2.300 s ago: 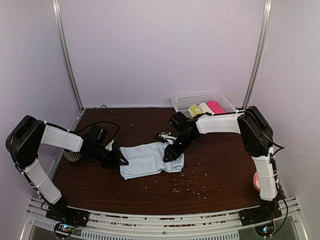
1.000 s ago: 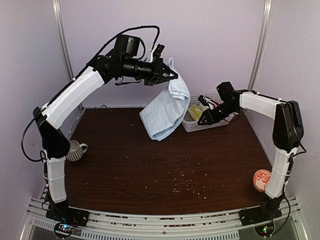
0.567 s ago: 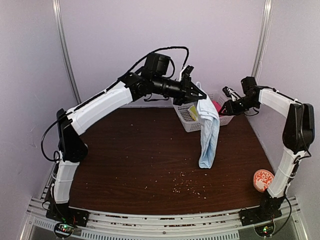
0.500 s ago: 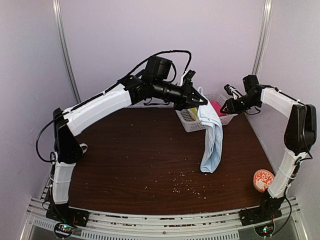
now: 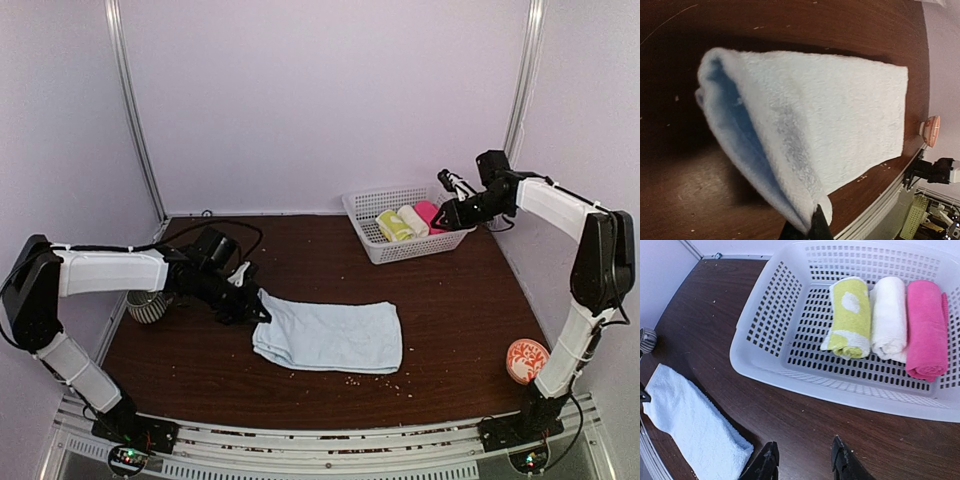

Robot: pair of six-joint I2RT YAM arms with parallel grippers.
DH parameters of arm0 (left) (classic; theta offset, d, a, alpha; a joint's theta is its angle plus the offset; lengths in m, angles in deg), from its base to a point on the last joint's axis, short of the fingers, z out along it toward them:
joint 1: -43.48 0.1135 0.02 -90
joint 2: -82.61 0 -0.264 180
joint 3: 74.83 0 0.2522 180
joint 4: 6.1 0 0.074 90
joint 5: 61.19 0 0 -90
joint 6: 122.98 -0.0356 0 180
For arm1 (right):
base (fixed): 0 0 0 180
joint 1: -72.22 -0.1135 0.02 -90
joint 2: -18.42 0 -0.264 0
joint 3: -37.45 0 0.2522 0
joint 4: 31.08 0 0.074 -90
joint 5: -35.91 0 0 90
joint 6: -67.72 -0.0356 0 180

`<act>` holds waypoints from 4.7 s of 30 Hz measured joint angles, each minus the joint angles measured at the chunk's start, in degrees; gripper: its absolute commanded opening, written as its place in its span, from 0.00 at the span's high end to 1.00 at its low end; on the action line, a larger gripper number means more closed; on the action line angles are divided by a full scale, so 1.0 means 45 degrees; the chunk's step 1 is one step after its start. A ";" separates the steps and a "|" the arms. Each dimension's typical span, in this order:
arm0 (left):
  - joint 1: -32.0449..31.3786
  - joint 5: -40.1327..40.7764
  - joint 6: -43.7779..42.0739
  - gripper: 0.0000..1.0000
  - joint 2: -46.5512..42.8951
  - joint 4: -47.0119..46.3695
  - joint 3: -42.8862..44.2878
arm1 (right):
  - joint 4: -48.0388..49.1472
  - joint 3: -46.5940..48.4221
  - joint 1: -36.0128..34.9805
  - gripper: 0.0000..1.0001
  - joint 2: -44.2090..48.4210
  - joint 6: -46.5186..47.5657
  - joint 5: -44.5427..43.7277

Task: Roll the towels
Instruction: Flatten out the towel at the center of the board, then rotate the towel at the center of the board.

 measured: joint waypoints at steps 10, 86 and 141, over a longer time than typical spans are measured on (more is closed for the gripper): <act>0.0427 0.2934 -0.1219 0.63 -0.0801 0.1821 -0.1583 | 0.0073 -0.1797 -0.3910 0.63 0.0010 0.0651 -0.0588; -0.6761 0.2220 -0.6071 1.00 0.3575 -0.2890 0.0432 | 0.0476 -0.4410 -0.4051 0.44 0.2399 0.2613 0.0301; -0.3211 0.5999 -0.5722 1.00 0.4896 -0.2657 0.3934 | -0.1078 -0.6309 -0.4896 0.62 0.2098 0.5071 0.2710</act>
